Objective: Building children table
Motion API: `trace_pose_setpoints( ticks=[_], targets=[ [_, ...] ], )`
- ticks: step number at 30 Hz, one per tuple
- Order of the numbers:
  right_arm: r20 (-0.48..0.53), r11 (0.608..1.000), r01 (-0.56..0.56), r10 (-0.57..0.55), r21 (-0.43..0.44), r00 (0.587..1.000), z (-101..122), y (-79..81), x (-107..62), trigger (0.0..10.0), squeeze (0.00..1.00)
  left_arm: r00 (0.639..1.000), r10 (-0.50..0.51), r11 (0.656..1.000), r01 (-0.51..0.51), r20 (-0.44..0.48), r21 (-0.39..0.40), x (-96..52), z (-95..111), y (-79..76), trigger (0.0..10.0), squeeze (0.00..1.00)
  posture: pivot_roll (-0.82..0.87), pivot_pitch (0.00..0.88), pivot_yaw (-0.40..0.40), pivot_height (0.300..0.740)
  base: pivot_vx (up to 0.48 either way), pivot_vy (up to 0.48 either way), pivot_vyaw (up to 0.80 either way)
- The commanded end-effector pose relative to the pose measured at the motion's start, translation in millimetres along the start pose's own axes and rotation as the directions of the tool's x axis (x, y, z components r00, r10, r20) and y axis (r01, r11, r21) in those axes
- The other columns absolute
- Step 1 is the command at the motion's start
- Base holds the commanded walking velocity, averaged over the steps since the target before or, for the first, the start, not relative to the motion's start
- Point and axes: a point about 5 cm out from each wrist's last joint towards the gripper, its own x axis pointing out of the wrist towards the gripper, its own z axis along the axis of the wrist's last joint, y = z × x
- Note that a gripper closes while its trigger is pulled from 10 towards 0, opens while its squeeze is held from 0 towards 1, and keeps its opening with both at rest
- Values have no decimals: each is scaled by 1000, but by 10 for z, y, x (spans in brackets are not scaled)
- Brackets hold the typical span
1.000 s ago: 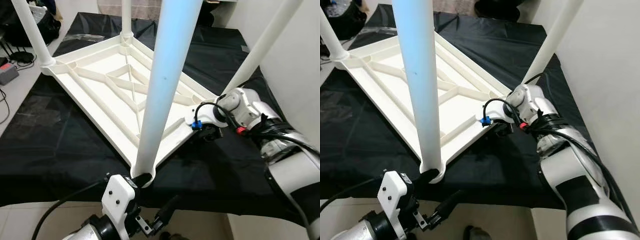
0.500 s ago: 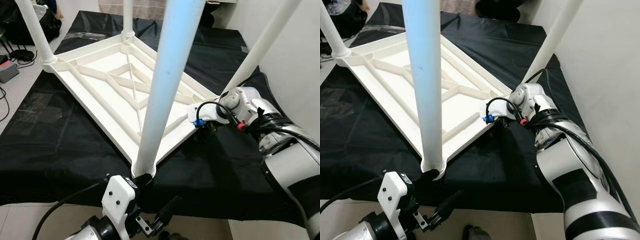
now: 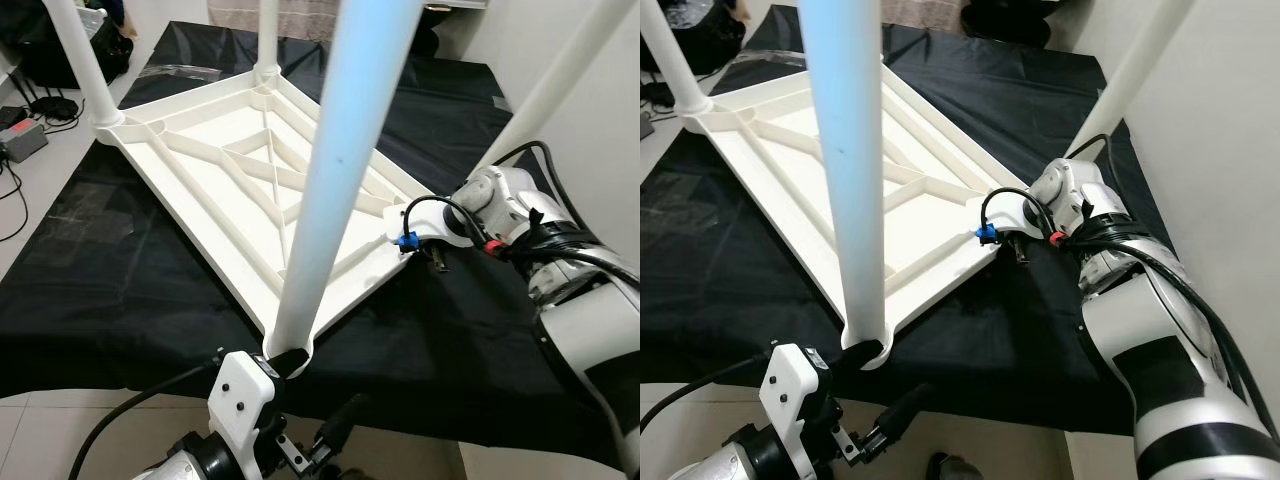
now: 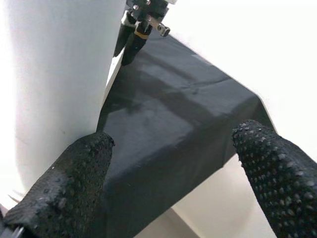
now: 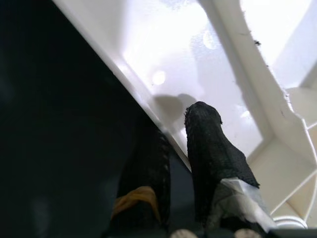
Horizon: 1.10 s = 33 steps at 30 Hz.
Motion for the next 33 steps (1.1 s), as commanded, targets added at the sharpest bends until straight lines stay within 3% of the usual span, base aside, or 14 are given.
trace_pose_setpoints(
  ticks=[1, 5, 11, 13, 15, 19, 22, 31, 33],
  targets=[
    [-50, 976, -180, 187, 120, 981, -344, 274, 148, 0, 0, 1000, 17, 1000, -17, -3, -7, 2, -15, 18, 10000, 0, -8, 213, -160, 740, 0, 0, 0],
    [111, 927, -372, 366, 40, 924, -269, 461, 157, 0, 0, 1000, 18, 1000, -18, 1, -10, 9, -12, 27, 10000, 0, -14, 213, -160, 740, 0, 0, 0],
    [215, 916, -402, 389, 17, 896, -155, 579, 187, 0, 0, 1000, 19, 1000, -19, 2, -9, 14, -13, 36, 10000, 0, -15, 212, -158, 740, 0, 0, 0],
    [240, 915, -403, 386, 24, 891, -126, 591, 198, 0, 0, 1000, 19, 1000, -19, 2, -9, 15, -14, 38, 10000, 0, -16, 210, -157, 740, 0, 0, 0],
    [309, 917, -389, 345, 92, 886, -63, 520, 234, 0, 0, 1000, 19, 1000, -19, 2, -5, 18, -15, 44, 10000, 0, -16, 208, -157, 740, 0, 0, 0],
    [337, 920, -358, 289, 162, 896, -38, 455, 279, 0, 0, 999, 35, 999, -36, 10, 16, 19, 1, 65, 10000, 0, -14, 207, -157, 740, 0, 0, 0],
    [347, 928, -310, 227, 206, 910, -12, 406, 299, 0, 0, 994, 99, 993, -102, 48, 61, 37, 97, 201, 10000, 0, -9, 207, -155, 740, 0, 0, 0],
    [375, 926, -319, 227, 203, 899, 49, 471, 279, 0, 0, 986, 134, 984, -145, 101, 104, 73, 246, 384, 10000, 0, -10, 209, -151, 740, 0, 0, 0],
    [371, 920, -333, 241, 206, 897, 26, 542, 272, 0, 0, 962, 226, 953, -251, 151, 172, 8, 420, 670, 10000, 0, -9, 215, -147, 740, 0, 0, 0]
  ],
)
